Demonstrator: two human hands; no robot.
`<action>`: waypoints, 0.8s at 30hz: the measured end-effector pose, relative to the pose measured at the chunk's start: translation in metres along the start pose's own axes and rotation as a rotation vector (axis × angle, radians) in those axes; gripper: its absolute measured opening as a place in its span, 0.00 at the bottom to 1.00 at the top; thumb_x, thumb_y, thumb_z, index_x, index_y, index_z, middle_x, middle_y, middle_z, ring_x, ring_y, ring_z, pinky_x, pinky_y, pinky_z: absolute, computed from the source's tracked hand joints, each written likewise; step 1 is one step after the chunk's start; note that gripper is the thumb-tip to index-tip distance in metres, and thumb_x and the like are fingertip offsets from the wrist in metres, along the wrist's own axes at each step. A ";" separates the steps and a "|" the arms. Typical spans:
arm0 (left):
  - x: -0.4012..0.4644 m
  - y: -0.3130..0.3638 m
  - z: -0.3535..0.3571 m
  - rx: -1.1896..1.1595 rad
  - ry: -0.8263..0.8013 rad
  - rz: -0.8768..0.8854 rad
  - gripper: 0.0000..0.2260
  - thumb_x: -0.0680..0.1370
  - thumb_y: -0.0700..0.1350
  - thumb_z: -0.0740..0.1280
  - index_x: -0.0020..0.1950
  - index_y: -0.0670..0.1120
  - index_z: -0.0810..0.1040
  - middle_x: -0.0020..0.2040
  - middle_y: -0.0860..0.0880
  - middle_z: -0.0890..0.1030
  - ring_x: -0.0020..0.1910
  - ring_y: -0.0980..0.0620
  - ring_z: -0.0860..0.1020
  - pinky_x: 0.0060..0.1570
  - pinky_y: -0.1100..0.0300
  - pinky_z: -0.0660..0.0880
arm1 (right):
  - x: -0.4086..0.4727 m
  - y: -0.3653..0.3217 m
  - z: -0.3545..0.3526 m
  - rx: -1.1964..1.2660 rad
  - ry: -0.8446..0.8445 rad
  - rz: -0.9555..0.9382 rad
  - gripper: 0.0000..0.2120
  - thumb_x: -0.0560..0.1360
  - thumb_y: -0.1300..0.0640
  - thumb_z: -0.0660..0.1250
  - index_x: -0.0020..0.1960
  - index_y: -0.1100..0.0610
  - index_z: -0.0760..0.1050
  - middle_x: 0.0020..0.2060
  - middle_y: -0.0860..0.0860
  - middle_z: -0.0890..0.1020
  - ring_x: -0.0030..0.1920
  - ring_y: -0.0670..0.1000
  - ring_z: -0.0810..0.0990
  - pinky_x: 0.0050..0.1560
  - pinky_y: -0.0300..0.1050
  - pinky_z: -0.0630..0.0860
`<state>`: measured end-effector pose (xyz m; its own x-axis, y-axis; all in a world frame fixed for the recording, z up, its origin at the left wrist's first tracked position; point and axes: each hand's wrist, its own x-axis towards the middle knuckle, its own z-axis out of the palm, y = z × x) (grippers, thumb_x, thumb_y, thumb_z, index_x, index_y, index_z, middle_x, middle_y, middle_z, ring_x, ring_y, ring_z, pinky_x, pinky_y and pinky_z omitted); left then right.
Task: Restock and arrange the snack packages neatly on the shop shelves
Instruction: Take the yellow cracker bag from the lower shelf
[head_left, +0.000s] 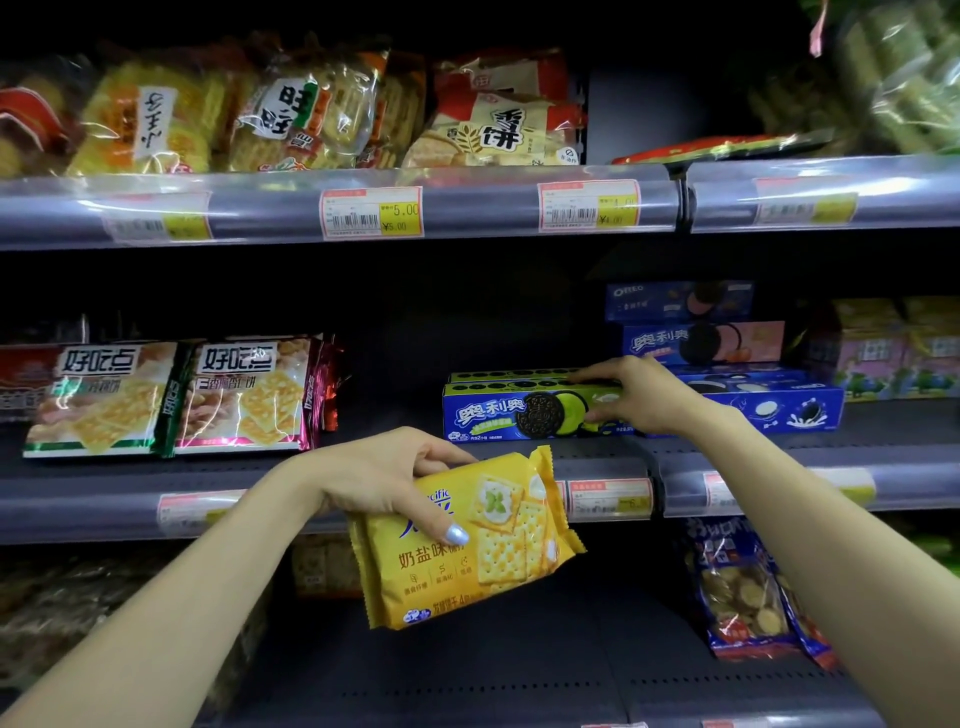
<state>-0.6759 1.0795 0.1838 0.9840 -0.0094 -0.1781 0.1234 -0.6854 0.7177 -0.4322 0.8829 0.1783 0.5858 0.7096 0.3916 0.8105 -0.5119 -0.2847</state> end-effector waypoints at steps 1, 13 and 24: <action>0.000 0.000 0.001 -0.002 0.003 0.001 0.27 0.69 0.39 0.76 0.66 0.51 0.73 0.56 0.51 0.83 0.53 0.50 0.83 0.54 0.50 0.80 | 0.000 0.000 0.001 -0.011 0.005 -0.001 0.27 0.70 0.54 0.75 0.68 0.50 0.73 0.67 0.50 0.75 0.69 0.54 0.70 0.67 0.46 0.66; -0.007 -0.005 0.016 0.053 0.052 0.063 0.40 0.67 0.42 0.79 0.74 0.56 0.63 0.54 0.52 0.84 0.50 0.53 0.83 0.51 0.56 0.81 | -0.056 -0.052 0.007 0.189 0.324 -0.136 0.14 0.73 0.55 0.72 0.58 0.54 0.79 0.53 0.48 0.80 0.54 0.47 0.78 0.53 0.36 0.71; 0.025 0.020 0.074 0.129 -0.070 0.256 0.27 0.64 0.48 0.80 0.61 0.56 0.75 0.55 0.56 0.82 0.53 0.58 0.81 0.57 0.52 0.78 | -0.178 -0.047 0.014 0.747 -0.100 0.062 0.23 0.68 0.53 0.75 0.61 0.47 0.74 0.53 0.47 0.82 0.53 0.44 0.81 0.52 0.38 0.76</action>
<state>-0.6588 1.0118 0.1437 0.9690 -0.2415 -0.0519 -0.1497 -0.7413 0.6543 -0.5745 0.7876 0.1094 0.5986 0.7489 0.2843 0.5385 -0.1134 -0.8350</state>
